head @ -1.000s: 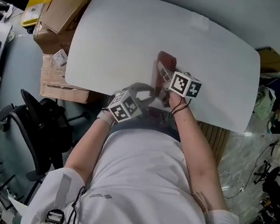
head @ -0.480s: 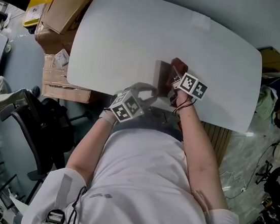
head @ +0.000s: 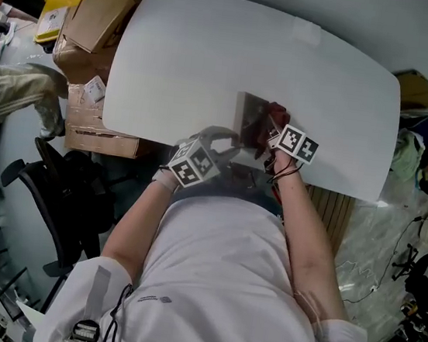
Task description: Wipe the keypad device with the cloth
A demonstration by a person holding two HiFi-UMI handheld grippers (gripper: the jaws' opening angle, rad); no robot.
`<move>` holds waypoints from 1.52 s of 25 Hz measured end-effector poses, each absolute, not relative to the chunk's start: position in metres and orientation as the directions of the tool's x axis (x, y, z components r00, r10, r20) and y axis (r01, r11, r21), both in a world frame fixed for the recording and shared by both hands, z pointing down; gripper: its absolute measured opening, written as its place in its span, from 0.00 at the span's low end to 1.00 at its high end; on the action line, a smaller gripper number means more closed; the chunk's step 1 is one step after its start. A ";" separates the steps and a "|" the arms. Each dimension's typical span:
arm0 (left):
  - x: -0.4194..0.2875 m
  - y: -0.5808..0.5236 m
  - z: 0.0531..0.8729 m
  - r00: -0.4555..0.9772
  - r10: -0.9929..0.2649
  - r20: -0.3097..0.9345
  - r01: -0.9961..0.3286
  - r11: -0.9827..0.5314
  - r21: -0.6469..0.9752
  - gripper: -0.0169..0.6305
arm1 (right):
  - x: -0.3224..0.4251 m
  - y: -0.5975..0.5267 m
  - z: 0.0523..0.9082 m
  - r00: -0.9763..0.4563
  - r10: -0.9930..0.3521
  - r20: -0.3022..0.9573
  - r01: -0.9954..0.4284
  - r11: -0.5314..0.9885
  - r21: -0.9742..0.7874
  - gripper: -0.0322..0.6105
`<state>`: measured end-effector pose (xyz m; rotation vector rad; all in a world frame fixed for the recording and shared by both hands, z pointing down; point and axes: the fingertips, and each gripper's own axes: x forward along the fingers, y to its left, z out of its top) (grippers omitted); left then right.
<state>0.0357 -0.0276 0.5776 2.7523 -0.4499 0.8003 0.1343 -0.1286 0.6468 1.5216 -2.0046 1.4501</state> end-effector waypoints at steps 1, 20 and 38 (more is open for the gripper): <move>0.035 -0.028 0.578 0.803 -0.226 0.552 -0.357 -0.923 0.142 0.23 | 0.136 -0.123 0.649 -0.430 -0.589 0.685 -0.831 -0.038 -0.555 0.13; 0.032 -0.028 0.581 0.800 -0.227 0.556 -0.356 -0.925 0.134 0.23 | 0.100 -0.072 0.621 -0.494 -0.583 0.645 -0.793 -0.003 -0.610 0.13; 0.020 -0.064 0.494 0.824 -0.400 0.401 -0.529 -0.796 0.294 0.13 | 0.103 -0.076 0.495 -0.564 -0.732 0.383 -0.770 0.299 -0.563 0.13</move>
